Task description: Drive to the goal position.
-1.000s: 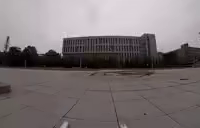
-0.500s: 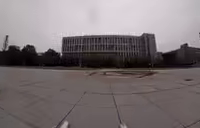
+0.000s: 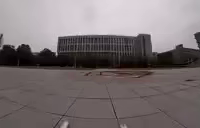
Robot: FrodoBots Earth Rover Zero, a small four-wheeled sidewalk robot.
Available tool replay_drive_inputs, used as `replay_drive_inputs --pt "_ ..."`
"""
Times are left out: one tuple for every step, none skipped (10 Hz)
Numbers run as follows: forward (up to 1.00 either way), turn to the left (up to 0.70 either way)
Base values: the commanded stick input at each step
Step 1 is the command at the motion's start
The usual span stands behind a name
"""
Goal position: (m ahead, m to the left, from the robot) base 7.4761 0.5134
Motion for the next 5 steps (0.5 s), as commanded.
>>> replay_drive_inputs --pt "0.70 0.00" --pt "0.70 0.00" --pt "0.70 0.00" --pt "0.70 0.00" --pt "0.70 0.00"
